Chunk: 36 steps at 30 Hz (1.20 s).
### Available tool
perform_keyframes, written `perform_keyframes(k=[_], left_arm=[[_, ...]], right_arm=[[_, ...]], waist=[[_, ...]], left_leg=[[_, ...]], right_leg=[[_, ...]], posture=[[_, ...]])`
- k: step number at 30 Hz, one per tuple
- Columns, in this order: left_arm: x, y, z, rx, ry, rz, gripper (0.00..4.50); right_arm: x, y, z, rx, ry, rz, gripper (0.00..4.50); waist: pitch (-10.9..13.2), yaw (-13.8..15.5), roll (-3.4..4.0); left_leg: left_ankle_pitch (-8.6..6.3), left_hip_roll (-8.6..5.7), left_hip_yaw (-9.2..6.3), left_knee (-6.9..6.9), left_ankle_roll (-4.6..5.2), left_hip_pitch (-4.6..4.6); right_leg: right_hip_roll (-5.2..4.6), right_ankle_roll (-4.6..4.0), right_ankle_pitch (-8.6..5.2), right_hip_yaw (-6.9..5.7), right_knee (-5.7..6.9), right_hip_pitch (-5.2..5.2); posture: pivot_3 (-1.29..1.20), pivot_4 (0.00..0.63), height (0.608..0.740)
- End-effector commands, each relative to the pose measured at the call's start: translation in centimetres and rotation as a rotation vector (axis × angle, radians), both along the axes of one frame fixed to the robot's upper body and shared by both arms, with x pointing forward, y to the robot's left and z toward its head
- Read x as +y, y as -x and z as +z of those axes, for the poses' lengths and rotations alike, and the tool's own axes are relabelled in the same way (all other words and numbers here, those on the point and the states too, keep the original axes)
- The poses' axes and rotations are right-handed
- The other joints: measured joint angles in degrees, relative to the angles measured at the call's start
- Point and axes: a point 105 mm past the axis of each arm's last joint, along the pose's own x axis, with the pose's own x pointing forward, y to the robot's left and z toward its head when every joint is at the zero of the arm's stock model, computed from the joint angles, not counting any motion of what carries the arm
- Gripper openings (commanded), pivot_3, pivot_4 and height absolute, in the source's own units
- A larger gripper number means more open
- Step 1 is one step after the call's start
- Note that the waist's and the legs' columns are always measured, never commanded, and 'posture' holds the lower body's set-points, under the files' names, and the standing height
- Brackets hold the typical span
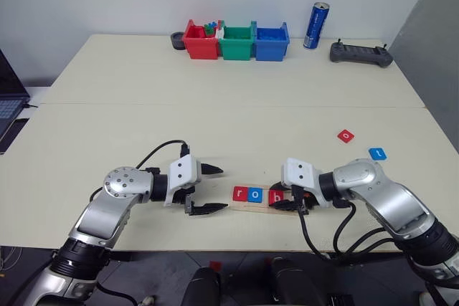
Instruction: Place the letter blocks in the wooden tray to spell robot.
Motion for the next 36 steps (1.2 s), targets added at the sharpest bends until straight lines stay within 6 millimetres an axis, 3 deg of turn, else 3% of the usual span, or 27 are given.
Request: perform_keyframes(k=[1,9,18,23,26,29,36], left_arm=[[-0.4,0.0,0.9,-0.048,0.013,-0.015,4.5],[-0.2,0.1,0.6,-0.046,0.011,-0.014,4.5],[-0.3,0.2,0.3,-0.045,0.014,-0.009,4.5],[-0.1,0.3,0.2,-0.046,0.013,-0.002,4.5],[-0.1,0.3,0.2,-0.047,0.012,0.002,4.5],[0.0,0.2,0.1,-0.048,0.009,0.006,4.5],[-0.2,-0.2,0.4,-0.056,0.005,0.001,4.5]], right_arm=[[0.6,-0.4,0.6,-0.048,-0.005,0.015,1.46],[0.9,-0.8,0.6,-0.054,-0.003,0.017,1.46],[1.0,-1.0,1.1,-0.072,-0.012,0.013,4.47],[1.3,-0.4,4.3,-0.083,-0.131,-0.014,4.47],[0.8,0.8,4.6,-0.073,-0.14,-0.012,4.47],[0.1,2.3,3.4,-0.051,-0.103,0.007,3.9],[0.6,3.1,1.3,-0.056,-0.036,0.059,1.51]], waist=[[0.0,-0.01,0.0],[0.0,-0.11,0.0],[0.0,-0.14,0.0],[0.0,-0.14,0.0],[0.0,-0.01,0.0],[0.0,0.25,-0.01],[0.0,-0.19,-0.01]], left_leg=[[0.0,0.0,0.0,0.0,0.0,0.0],[0.0,0.0,0.0,0.0,0.0,0.01],[0.0,0.0,0.0,-0.01,0.0,0.0],[0.0,0.0,-0.01,-0.01,0.0,0.0],[0.0,0.0,-0.04,0.0,0.0,-0.03],[0.0,0.0,-0.07,-0.01,0.0,-0.04],[0.0,0.02,-0.02,0.0,0.0,0.02]], right_leg=[[0.0,0.0,0.0,0.0,0.0,0.0],[0.0,0.0,0.0,0.0,0.0,0.0],[0.0,0.0,0.0,0.0,0.0,0.0],[0.0,-0.01,0.0,0.0,0.01,-0.01],[-0.01,-0.01,0.0,-0.02,0.0,0.0],[-0.01,0.0,0.0,-0.07,-0.01,0.0],[0.02,0.15,-0.09,-0.02,0.01,0.0]], posture=[[0.0,0.15,0.74],[0.0,0.15,0.74],[0.0,0.15,0.74],[0.0,0.15,0.74],[0.0,0.15,0.74],[0.0,0.15,0.74],[0.0,0.15,0.74]])
